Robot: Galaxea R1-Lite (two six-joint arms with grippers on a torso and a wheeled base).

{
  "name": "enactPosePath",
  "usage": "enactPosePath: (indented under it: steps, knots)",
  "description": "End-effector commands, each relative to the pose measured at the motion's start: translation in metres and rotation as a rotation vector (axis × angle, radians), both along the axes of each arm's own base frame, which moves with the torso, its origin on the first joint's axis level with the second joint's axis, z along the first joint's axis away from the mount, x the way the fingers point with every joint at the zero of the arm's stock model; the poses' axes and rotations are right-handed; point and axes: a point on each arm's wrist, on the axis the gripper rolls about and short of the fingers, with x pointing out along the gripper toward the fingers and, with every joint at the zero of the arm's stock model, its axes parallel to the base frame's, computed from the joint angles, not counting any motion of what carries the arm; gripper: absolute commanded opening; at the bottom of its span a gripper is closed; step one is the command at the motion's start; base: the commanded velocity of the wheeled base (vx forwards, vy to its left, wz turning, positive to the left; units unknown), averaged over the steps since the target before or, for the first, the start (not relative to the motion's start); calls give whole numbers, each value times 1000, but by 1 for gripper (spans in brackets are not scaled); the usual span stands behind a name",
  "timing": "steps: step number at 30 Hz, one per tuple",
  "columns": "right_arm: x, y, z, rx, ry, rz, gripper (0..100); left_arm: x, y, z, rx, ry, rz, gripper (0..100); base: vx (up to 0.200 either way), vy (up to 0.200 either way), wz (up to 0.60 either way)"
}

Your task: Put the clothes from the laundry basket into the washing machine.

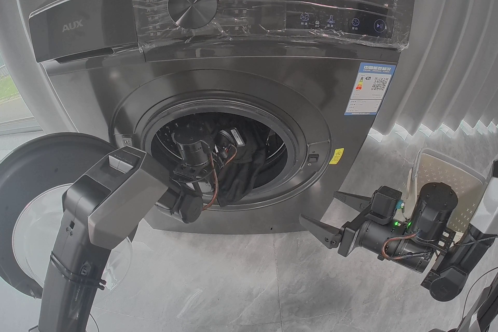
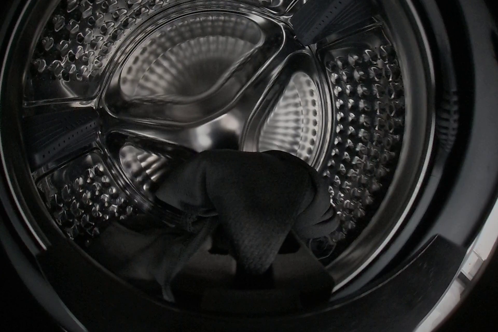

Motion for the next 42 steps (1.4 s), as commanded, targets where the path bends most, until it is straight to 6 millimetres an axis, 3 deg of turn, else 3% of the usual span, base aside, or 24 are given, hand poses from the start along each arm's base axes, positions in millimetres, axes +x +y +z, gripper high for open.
enactPosePath:
  steps: [1,10,29,30,38,42]
  knots:
    - [0,0,-1,-2,3,2,100,27,11,-6,-6,-2,74,0,0,0,0]
    - [0,0,0,0,0,2,100,37,15,-5,-13,-16,97,0,0,0,0]
    - [0,1,0,1,-1,3,100,36,11,-5,-11,-14,92,0,0,0,0]
    - [0,1,0,0,0,3,100,36,12,-4,-11,-14,93,100,0,0,0]
    - [0,1,0,0,0,3,100,29,8,-7,6,9,103,100,0,0,0]
    - [0,1,0,0,0,5,100,7,12,0,89,100,120,100,0,0,0]
